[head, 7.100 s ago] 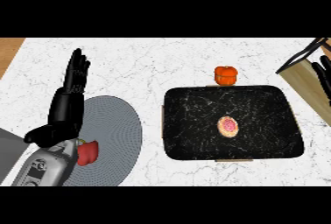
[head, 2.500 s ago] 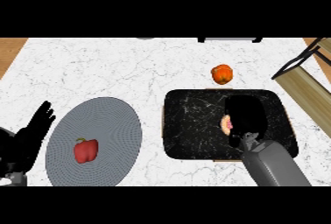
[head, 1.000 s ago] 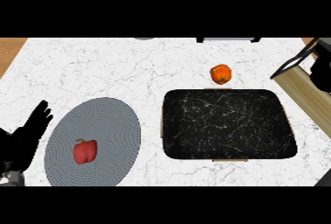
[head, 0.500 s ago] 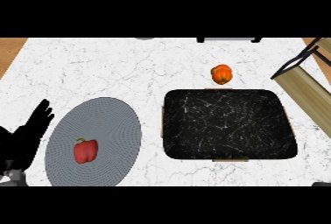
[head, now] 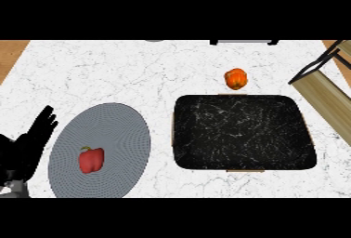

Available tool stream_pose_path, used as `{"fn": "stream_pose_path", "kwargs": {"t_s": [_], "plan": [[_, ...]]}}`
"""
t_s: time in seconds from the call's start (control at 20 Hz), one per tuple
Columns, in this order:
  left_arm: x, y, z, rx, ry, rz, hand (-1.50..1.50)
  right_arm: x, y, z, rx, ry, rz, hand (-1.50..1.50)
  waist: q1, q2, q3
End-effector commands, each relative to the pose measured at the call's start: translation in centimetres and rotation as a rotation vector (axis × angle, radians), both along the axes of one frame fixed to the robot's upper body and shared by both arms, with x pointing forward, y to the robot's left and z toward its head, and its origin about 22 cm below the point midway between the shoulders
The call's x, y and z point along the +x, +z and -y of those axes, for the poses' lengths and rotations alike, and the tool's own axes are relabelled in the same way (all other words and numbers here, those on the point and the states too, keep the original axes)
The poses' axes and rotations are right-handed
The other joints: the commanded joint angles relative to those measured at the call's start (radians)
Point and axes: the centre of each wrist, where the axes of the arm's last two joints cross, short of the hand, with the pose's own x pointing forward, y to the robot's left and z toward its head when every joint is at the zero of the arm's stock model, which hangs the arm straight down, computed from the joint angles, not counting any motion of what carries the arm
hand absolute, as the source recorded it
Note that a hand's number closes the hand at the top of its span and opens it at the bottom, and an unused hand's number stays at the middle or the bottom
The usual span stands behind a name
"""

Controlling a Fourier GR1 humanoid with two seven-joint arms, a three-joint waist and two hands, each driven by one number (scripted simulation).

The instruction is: Pick the cupcake from the tray and place it in the tiered shelf

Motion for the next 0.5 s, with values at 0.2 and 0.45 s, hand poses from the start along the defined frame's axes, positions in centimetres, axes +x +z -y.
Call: {"fn": "stream_pose_path", "kwargs": {"t_s": [0.2,0.45], "plan": [[0.0,-0.1,0.3,0.001,-0.005,-0.015,0.00,2.1,1.2,4.1,0.008,-0.160,-0.102,1.50,0.004,0.002,0.001],[-0.9,-0.1,-0.7,0.009,-0.003,-0.014,0.00,3.1,-1.7,7.8,0.017,-0.166,-0.109,1.50,0.004,0.002,0.001]]}}
